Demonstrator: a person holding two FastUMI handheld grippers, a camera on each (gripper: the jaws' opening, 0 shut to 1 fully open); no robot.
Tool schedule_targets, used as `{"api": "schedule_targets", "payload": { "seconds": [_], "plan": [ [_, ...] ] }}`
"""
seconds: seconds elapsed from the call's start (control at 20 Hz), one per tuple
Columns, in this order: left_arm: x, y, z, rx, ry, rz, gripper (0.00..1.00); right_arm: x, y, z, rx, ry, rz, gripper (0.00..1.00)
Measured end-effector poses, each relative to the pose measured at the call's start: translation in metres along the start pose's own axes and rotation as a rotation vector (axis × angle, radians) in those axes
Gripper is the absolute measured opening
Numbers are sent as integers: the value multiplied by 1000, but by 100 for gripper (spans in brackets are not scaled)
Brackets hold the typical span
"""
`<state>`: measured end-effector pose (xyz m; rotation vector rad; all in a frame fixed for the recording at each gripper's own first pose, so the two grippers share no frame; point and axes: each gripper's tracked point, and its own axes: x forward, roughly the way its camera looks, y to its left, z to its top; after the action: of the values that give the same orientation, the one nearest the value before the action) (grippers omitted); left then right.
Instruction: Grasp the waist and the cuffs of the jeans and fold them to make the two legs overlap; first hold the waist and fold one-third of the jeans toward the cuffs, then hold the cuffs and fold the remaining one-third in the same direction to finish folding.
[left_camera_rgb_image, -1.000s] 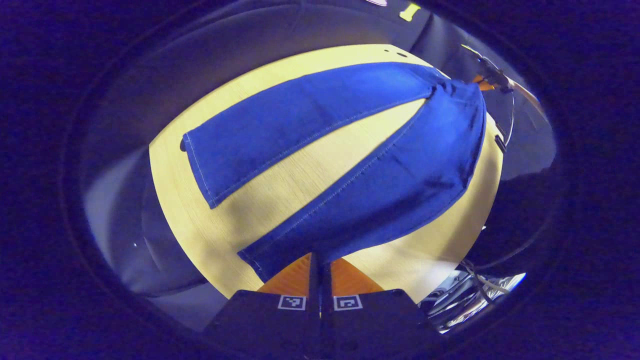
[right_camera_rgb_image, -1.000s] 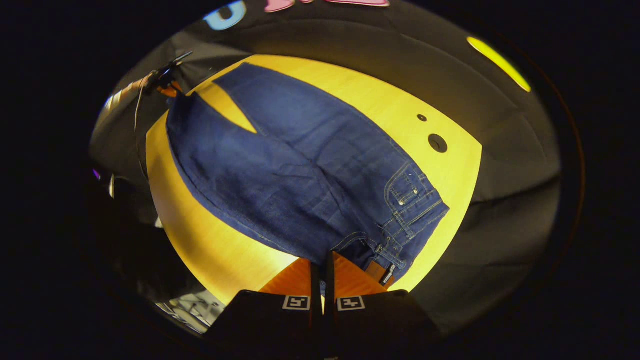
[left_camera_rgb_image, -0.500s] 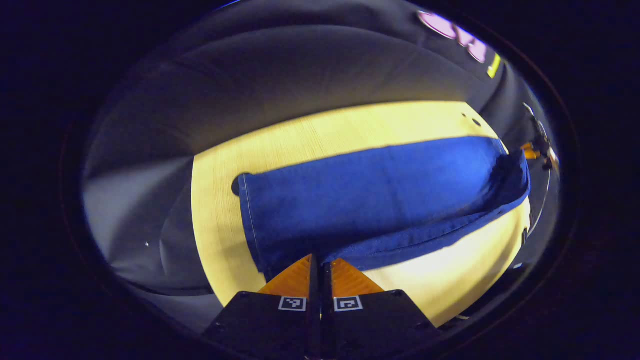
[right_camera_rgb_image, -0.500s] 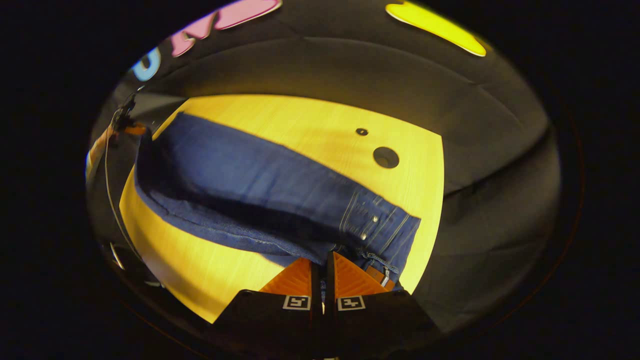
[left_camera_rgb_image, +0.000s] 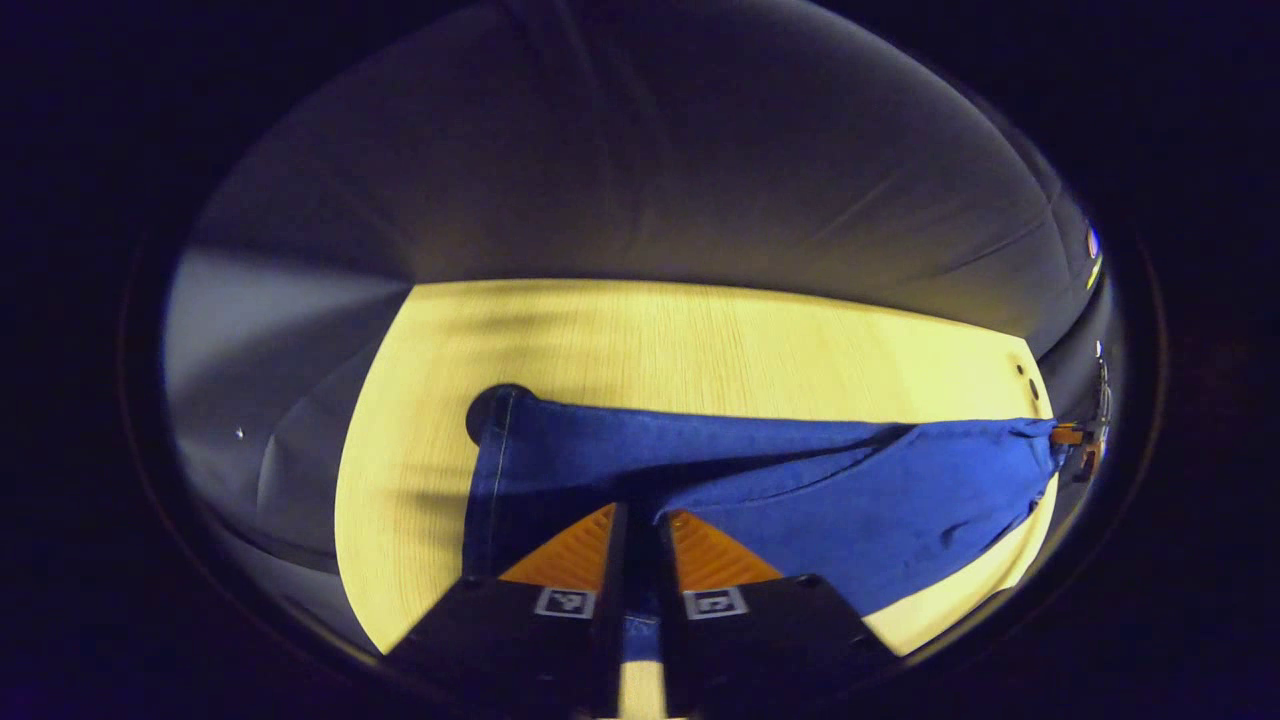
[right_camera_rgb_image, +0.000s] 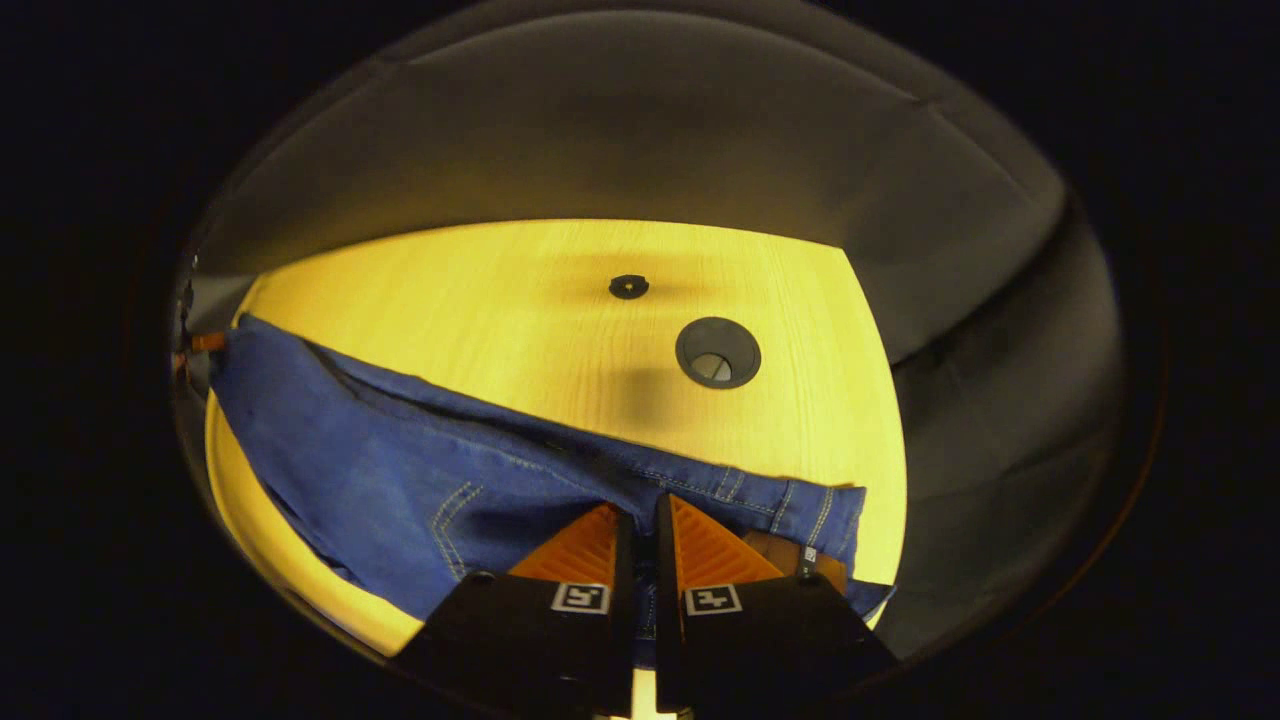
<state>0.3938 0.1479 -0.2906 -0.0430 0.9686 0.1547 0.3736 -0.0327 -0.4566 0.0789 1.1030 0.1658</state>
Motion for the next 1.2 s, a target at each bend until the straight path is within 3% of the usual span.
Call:
{"api": "schedule_targets", "payload": {
  "seconds": [0.05,0.15,0.2,0.3,0.4,0.55,0.65,0.8,0.9,1.05,1.1,1.2],
  "plan": [
    [-6,3,13,9,-56,26,55,-6,7,12,-16,-52,9,12],
    [-35,3,36,87,-199,71,95,-21,15,31,-30,-137,38,70],
    [-57,-3,51,129,-262,63,97,-28,14,37,-24,-159,44,98],
    [-96,-24,67,185,-353,30,97,-43,5,48,27,-217,28,98],
    [-135,-49,79,236,-436,-15,96,-58,-7,50,166,-247,28,98],
    [-205,-93,65,267,-507,-129,96,-57,-25,2,391,-119,17,98],
    [-233,-118,50,303,-540,-168,98,-62,-46,-30,517,-49,-42,99],
    [-264,-154,24,337,-559,-214,98,-26,-49,-64,764,54,-68,99],
    [-278,-176,10,340,-550,-255,98,-7,-49,-83,841,100,-58,99],
    [-273,-185,0,357,-515,-224,98,11,-55,-99,908,173,-116,99],
    [-274,-187,0,353,-513,-202,98,16,-59,-86,950,125,-119,93],
    [-275,-196,-4,323,-510,-211,98,11,-62,-84,988,134,-139,97]
  ]
}}
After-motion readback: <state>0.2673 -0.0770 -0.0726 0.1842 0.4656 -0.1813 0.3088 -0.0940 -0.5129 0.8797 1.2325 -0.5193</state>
